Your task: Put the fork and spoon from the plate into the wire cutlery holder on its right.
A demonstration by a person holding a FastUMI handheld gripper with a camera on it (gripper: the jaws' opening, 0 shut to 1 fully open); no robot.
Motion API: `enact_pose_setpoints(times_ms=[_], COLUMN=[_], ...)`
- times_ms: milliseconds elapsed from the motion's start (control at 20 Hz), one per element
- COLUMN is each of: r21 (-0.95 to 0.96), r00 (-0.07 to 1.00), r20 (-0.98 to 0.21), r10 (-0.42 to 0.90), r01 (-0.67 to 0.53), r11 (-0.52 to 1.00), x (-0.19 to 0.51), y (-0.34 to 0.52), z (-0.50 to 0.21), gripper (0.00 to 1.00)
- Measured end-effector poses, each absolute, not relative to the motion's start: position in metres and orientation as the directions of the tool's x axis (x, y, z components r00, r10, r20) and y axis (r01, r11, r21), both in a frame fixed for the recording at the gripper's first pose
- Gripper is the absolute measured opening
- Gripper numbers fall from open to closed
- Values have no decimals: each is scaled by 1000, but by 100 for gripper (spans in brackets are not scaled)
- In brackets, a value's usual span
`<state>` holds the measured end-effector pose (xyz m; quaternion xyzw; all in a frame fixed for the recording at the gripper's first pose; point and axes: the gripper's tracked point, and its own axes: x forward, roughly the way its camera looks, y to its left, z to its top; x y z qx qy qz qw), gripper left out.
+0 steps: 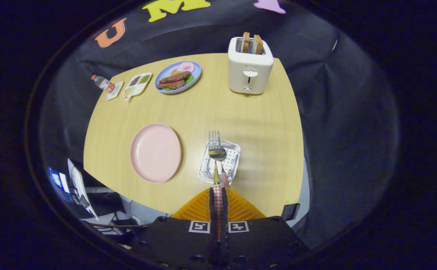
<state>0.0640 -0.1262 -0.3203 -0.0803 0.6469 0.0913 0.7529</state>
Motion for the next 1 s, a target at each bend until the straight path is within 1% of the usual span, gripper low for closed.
enact_pose_setpoints(times_ms=[200, 400, 650, 850, 1000], r21=[10, 50, 59, 43, 36], r00=[80, -43, -190, -256, -292], r20=[-996, -998, -982, -967, -956], r10=[39, 37, 4, -21, -36], r01=[-329, -360, -288, -245, -239], r11=[944, 932, 956, 969, 970], x=[59, 50, 56, 66, 72], y=[-132, -137, -145, -144, -138], z=[-321, -329, -348, -360, -366], gripper=[3, 3, 3, 4, 4])
